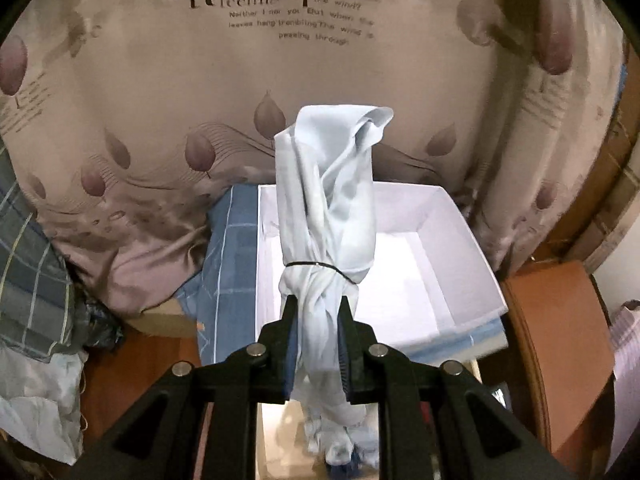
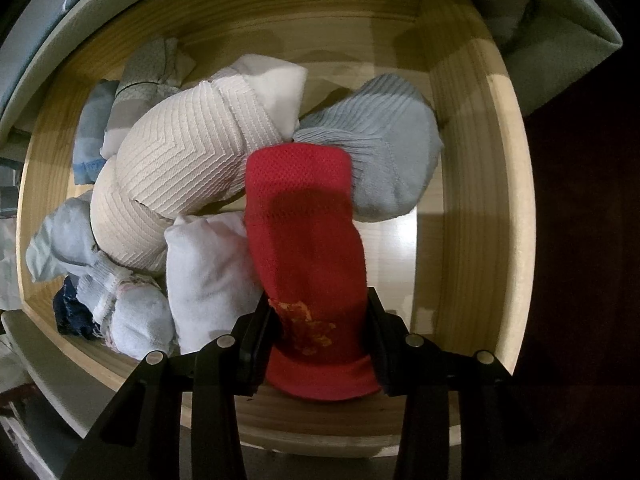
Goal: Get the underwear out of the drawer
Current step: 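Lower the white roll into the white box and open the left gripper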
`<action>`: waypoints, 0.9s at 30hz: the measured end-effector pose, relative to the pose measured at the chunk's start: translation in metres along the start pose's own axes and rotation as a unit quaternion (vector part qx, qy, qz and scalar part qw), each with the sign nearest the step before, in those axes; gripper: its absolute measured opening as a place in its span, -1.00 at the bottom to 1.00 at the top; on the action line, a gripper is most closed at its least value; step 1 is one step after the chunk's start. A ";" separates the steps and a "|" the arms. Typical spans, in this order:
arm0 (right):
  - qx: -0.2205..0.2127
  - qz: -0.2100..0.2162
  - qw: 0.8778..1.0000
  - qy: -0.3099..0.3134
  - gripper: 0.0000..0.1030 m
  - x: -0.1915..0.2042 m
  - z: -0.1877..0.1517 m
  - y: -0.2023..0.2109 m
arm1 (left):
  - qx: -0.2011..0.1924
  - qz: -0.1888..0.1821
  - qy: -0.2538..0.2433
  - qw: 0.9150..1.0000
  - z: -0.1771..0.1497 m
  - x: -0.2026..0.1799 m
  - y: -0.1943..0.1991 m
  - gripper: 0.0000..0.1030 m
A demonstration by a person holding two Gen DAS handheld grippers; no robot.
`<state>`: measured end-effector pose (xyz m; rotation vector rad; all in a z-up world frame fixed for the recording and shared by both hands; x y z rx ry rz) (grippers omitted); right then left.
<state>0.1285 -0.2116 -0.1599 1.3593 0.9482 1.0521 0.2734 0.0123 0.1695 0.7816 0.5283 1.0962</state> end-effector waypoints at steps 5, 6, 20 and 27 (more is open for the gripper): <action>0.000 0.000 1.000 0.000 -0.25 0.003 0.000 0.001 | 0.007 0.006 -0.002 1.000 0.016 0.005 -0.049 -0.67; 0.000 0.000 1.000 0.000 -0.25 0.003 0.000 0.001 | 0.014 0.005 0.002 1.000 0.015 0.007 -0.059 -0.66; 0.001 0.003 1.000 -0.002 -0.25 0.004 -0.001 -0.002 | 0.162 0.032 -0.005 0.986 -0.023 0.011 -0.154 -0.56; 0.003 0.002 1.000 -0.001 -0.25 0.003 0.000 -0.004 | 0.175 0.045 -0.018 0.983 -0.026 0.008 -0.157 -0.49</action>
Point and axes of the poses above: each gripper's, at about its wrist camera, not at the fingertips, and y roughly against the way its jaws point, x to its left, z to its top, the point moved 6 cm from there along -y, roughly the way its jaws point, and after that the axes turned 8 degrees about -y, right-handed, at the moved point
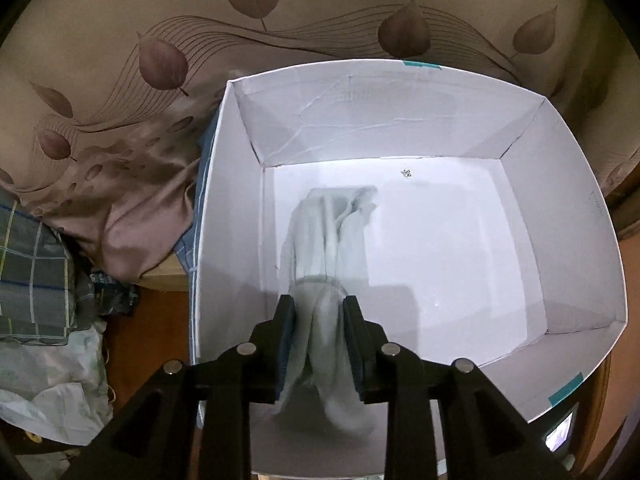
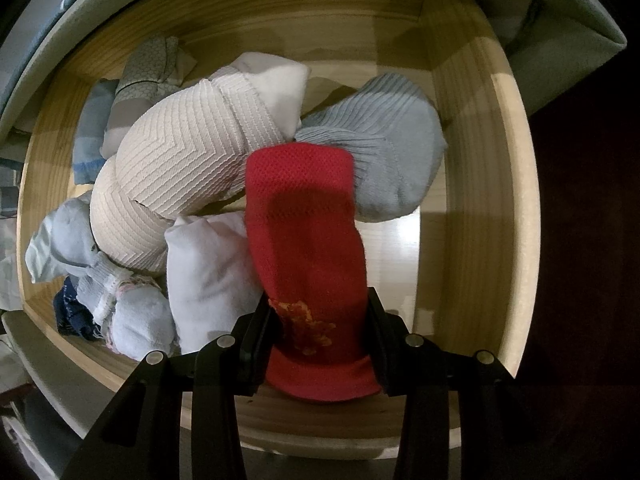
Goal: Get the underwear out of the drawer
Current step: 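Lower the white roll into the white box and open the left gripper, then bring the empty left gripper back over the drawer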
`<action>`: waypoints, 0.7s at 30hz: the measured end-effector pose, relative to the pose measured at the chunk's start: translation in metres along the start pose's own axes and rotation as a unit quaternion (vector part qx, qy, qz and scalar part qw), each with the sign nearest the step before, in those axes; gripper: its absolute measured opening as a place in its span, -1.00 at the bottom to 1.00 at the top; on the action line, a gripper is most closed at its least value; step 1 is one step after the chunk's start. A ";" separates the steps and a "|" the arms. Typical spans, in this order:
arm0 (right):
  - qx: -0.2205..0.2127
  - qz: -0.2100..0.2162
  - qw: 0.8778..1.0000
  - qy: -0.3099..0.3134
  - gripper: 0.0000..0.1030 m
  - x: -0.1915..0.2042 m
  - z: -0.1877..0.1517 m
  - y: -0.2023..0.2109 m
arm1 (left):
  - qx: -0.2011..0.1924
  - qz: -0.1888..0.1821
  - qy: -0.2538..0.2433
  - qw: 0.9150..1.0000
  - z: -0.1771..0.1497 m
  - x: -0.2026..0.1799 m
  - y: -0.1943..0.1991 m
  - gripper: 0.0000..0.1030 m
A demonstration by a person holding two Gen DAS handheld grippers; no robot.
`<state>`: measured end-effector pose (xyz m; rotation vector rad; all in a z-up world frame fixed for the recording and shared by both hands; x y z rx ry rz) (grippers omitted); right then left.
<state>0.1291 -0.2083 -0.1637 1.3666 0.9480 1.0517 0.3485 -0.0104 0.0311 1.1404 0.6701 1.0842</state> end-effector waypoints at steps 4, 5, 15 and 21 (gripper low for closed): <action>0.000 -0.002 1.000 0.001 -0.25 0.001 0.000 0.000 | -0.001 0.004 0.004 1.000 0.001 0.000 0.004 -0.31; 0.000 -0.001 1.000 0.000 -0.25 0.001 0.000 0.000 | -0.008 0.000 0.005 1.000 0.001 0.000 0.007 -0.27; 0.011 0.014 1.000 -0.012 -0.23 -0.010 0.005 -0.007 | -0.051 -0.025 -0.007 0.998 -0.017 -0.004 0.059 -0.20; 0.017 0.004 1.000 -0.007 -0.19 -0.012 0.006 -0.011 | -0.064 -0.032 -0.028 0.997 -0.066 -0.013 0.086 -0.19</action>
Point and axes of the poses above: each gripper's, at about its wrist camera, not at the fingertips, and y roughly against the way its jaws point, x to its left, z to its top, the point moved 6 cm from there along -y, roughly the way its jaws point, and after that the axes turned 8 degrees about -y, right-handed, at the moved point
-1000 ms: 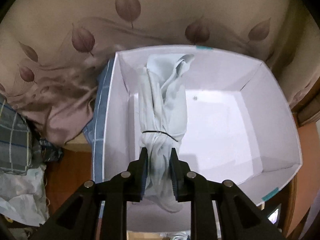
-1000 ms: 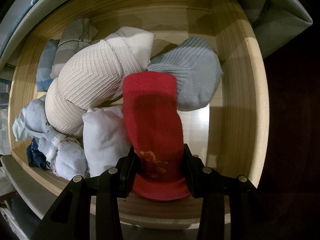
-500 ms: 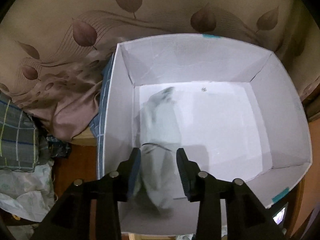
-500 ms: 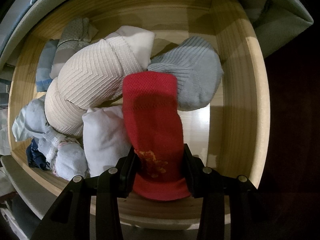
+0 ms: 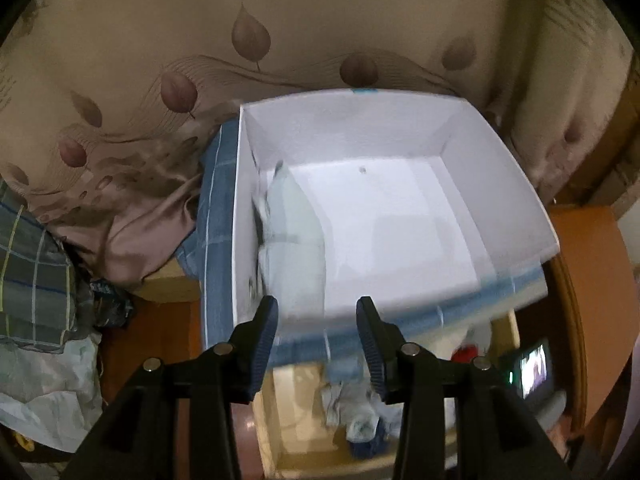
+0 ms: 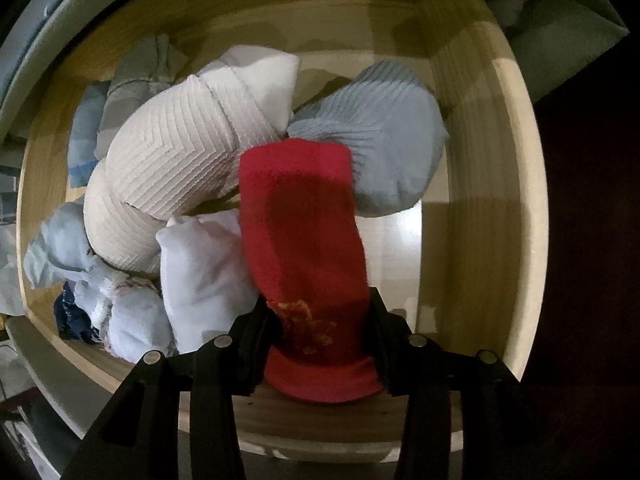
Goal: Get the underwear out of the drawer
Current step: 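Bring the empty left gripper back over the drawer, then carry the red roll into the white box and open the right gripper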
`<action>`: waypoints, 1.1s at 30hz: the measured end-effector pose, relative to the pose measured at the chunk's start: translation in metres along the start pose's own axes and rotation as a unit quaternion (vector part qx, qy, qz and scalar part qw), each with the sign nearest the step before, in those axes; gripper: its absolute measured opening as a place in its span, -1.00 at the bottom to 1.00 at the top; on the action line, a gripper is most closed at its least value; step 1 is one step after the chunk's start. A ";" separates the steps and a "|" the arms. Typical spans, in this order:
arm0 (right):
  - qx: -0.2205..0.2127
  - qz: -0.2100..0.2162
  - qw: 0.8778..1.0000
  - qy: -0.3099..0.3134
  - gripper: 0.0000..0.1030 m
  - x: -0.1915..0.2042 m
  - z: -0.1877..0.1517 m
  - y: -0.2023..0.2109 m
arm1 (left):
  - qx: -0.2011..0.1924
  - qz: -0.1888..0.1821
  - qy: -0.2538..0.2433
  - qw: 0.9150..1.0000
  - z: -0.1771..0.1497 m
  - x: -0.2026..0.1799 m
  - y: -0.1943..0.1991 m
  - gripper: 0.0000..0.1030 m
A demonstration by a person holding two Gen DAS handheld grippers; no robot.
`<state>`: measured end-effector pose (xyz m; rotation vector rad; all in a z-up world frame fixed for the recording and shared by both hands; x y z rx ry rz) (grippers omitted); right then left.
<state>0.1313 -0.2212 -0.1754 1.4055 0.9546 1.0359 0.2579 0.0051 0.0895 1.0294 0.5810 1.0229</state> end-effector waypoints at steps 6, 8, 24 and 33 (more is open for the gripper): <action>0.005 -0.016 1.000 0.010 -0.18 0.005 0.005 -0.002 | 0.045 -0.024 0.014 0.999 -0.061 -0.011 -0.012 -0.19; 0.008 -0.018 1.000 0.012 -0.18 0.005 0.006 -0.004 | 0.061 -0.028 0.027 0.997 -0.082 -0.012 -0.023 -0.19; 0.046 -0.052 0.997 0.040 -0.14 0.020 0.030 -0.019 | 0.144 0.010 0.125 0.982 -0.189 -0.015 -0.109 -0.19; -0.010 -0.058 0.997 0.059 -0.37 0.031 0.038 -0.008 | 0.149 0.019 0.164 0.975 -0.209 -0.013 -0.124 -0.19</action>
Point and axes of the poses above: each gripper's, at about its wrist camera, not at the fingertips, and y roughly against the way its jaws point, x to its left, z to its top, the point moved 6 cm from there along -y, roughly the way its jaws point, and after that the axes turned 8 degrees about -y, right-handed, at the moved point
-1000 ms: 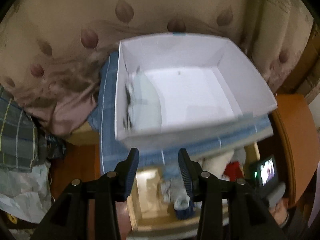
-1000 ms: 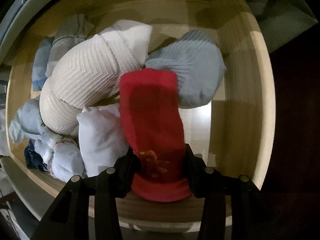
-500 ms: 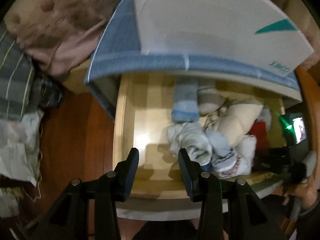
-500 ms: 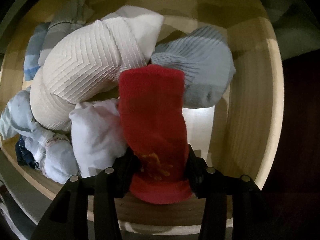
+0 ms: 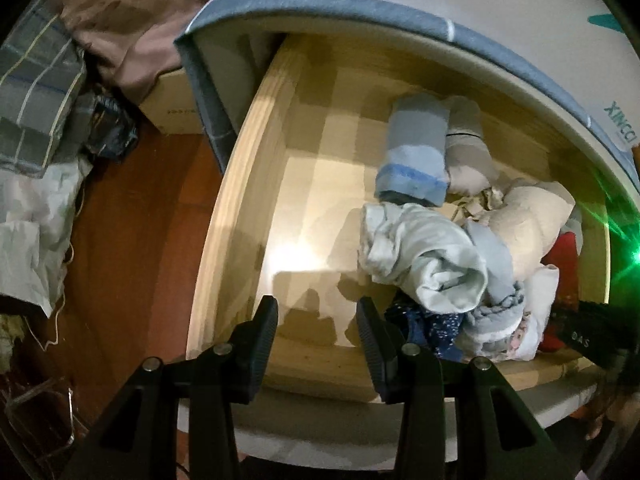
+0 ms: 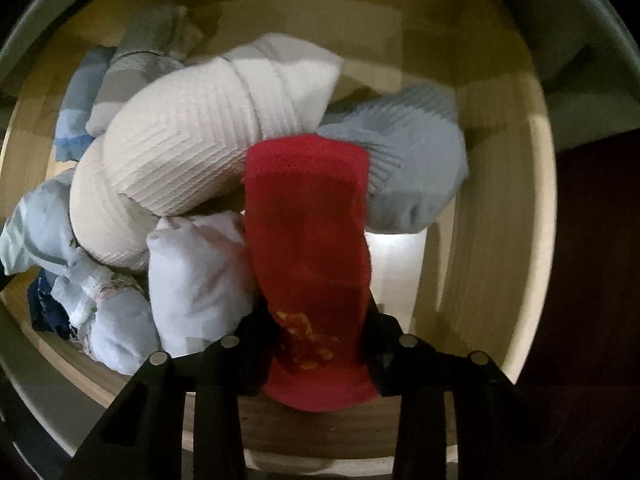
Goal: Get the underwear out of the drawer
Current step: 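Carry the red roll into the white box and open the right gripper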
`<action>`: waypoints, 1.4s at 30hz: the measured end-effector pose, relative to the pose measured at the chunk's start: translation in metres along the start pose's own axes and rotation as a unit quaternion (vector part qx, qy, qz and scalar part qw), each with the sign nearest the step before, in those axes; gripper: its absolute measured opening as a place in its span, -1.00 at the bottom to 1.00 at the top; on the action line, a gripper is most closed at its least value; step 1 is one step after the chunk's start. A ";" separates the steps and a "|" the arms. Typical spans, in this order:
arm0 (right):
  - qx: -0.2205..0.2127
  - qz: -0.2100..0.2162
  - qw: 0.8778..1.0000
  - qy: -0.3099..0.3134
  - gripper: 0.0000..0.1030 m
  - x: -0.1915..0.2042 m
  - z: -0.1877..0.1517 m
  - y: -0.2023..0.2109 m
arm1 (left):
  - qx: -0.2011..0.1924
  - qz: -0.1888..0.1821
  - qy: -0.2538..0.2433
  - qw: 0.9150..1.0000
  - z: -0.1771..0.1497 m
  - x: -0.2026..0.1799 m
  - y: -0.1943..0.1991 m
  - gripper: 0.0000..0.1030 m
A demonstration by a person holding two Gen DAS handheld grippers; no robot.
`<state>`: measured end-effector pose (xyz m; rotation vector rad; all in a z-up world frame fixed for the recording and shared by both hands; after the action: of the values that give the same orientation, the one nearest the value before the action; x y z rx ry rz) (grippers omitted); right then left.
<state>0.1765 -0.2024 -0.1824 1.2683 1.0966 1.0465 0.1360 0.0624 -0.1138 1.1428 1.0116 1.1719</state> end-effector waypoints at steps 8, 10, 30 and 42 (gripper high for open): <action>-0.083 -0.002 0.997 -0.001 -0.43 0.004 0.002 0.033 | -0.035 0.013 0.027 0.999 0.000 0.011 0.009 -0.19; -0.097 0.002 0.995 0.002 -0.43 0.006 0.002 0.041 | -0.036 0.013 0.022 0.999 0.000 0.010 0.009 -0.19; -0.190 0.061 0.979 0.029 -0.43 0.002 -0.008 0.211 | -0.049 0.008 0.041 0.998 -0.001 0.018 0.011 -0.19; -0.280 0.054 0.958 0.013 -0.42 0.013 0.091 0.312 | -0.055 0.035 0.038 0.997 -0.001 0.025 0.015 -0.19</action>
<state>0.2717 -0.1955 0.1289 0.8612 0.6792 1.3414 0.1364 0.0876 -0.0997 1.0603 0.9593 1.3189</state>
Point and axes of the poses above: each gripper's, at about its wrist camera, not at the fingertips, and y roughly against the way its jaws point, x to its left, z to its top, the point moved 6 cm from there along -y, roughly the way its jaws point, and after that the axes turned 8 degrees about -y, right-handed, at the moved point
